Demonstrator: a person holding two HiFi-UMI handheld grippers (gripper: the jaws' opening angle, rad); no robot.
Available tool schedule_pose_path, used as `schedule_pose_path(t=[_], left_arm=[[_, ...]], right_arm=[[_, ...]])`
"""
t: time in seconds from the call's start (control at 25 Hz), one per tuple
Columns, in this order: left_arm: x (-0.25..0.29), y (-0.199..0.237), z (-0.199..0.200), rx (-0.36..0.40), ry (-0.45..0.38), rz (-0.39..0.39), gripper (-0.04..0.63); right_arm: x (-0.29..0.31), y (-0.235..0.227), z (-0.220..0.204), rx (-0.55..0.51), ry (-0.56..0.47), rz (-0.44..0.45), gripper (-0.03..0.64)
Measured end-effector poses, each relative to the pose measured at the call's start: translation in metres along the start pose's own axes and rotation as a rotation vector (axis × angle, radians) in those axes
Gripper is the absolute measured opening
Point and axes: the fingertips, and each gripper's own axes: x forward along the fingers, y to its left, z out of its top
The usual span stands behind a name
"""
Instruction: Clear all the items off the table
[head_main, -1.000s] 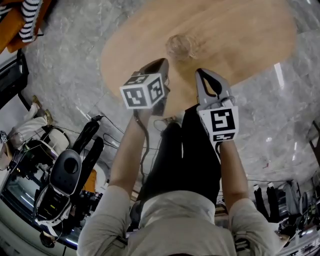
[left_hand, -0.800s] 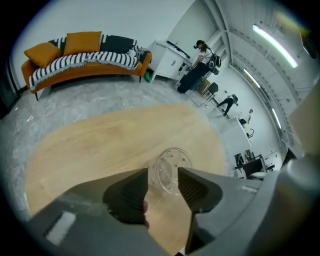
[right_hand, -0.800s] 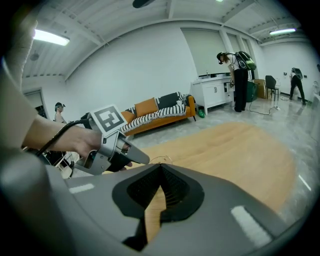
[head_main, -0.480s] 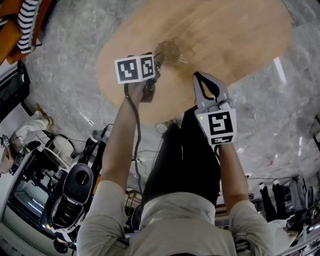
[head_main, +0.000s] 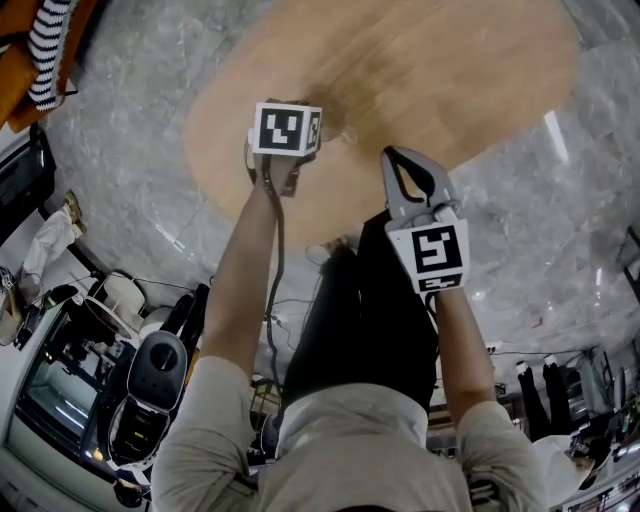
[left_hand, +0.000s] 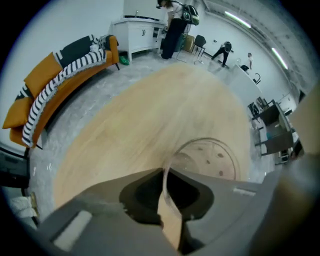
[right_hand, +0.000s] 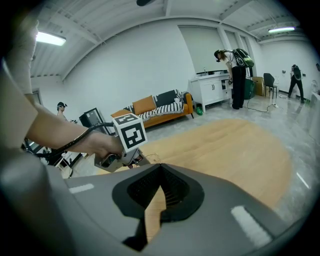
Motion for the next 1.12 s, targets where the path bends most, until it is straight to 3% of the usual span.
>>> schedule_pose_path(t=[0.2, 0.44, 0.84, 1.12], left_arm=[[-0.005, 0.005, -0.013, -0.032, -0.02, -0.004, 0.043], [-0.05, -0.003, -0.027, -0.097, -0.098, -0.016, 0.043], [-0.167, -0.044, -0.081, -0.11, -0.195, -0.031, 0.043], [-0.281, -0.069, -0.118, -0.179, -0.352, -0.093, 0.043]], right_arm=[[0.001, 0.003, 0.001, -0.009, 0.013, 0.003, 0.006], [-0.015, 0.019, 0.015, -0.03, -0.014, 0.012, 0.006], [-0.083, 0.073, 0.075, -0.084, -0.081, -0.013, 0.006], [-0.16, 0.123, 0.116, -0.084, -0.222, -0.075, 0.006]])
